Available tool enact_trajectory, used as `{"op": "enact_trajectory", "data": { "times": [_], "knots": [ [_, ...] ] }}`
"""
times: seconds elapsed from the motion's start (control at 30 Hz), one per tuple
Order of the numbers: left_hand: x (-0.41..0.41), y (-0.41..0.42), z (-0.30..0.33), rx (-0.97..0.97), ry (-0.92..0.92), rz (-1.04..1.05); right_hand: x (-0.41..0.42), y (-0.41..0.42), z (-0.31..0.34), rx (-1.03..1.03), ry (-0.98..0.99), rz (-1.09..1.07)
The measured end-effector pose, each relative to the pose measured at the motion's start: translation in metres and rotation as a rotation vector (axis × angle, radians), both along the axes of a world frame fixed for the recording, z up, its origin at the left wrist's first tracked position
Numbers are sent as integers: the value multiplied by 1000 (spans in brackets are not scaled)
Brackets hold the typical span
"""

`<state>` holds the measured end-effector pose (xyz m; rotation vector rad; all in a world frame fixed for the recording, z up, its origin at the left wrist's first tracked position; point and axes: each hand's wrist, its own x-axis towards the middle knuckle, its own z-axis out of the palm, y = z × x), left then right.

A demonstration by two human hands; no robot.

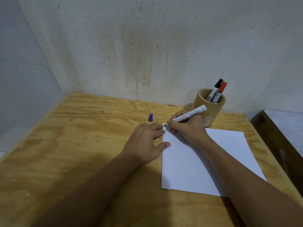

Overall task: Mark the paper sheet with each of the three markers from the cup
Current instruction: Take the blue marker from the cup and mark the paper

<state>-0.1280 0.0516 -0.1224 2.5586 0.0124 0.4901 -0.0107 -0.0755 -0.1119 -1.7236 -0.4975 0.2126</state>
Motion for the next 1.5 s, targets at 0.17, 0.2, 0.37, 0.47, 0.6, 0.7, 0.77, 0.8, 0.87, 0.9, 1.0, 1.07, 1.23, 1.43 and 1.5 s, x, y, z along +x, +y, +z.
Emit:
{"op": "enact_trajectory", "data": {
  "times": [0.17,0.2,0.37,0.47,0.6,0.7,0.77,0.8,0.87,0.9,1.0,1.07,1.23,1.43,1.5],
  "knots": [
    [0,-1,1,7,-21,8,1,-1,0,-15,4,6],
    [-1,-2,1,16,-25,3,0,0,0,-9,14,9],
    [2,3,3,-235,-118,132,-7,-2,9,155,145,9],
    [15,12,10,-308,-226,300,-9,-3,16,236,170,24],
    [39,26,12,-275,-44,340,-8,-5,22,170,92,-58],
    [46,30,16,-320,-23,349,-6,-10,31,233,137,-56],
    [46,31,20,-577,-23,376,-5,-13,39,282,186,-47],
    [46,30,24,-794,-17,368,-5,-15,41,298,193,-45],
    [43,27,34,-1196,27,302,-6,-19,47,327,171,-49],
    [42,25,40,-1300,50,274,-7,-21,49,335,154,-54],
    [38,17,53,-1441,68,194,-9,-24,55,303,96,-66],
    [37,10,59,-1466,70,162,-10,-27,58,273,64,-58],
    [36,1,66,-1459,86,82,-11,-34,61,260,25,-38],
    [37,-11,73,-1429,91,55,-14,-45,69,291,19,-32],
    [40,-16,77,-1432,75,48,-13,-49,73,317,9,-40]
  ]
}}
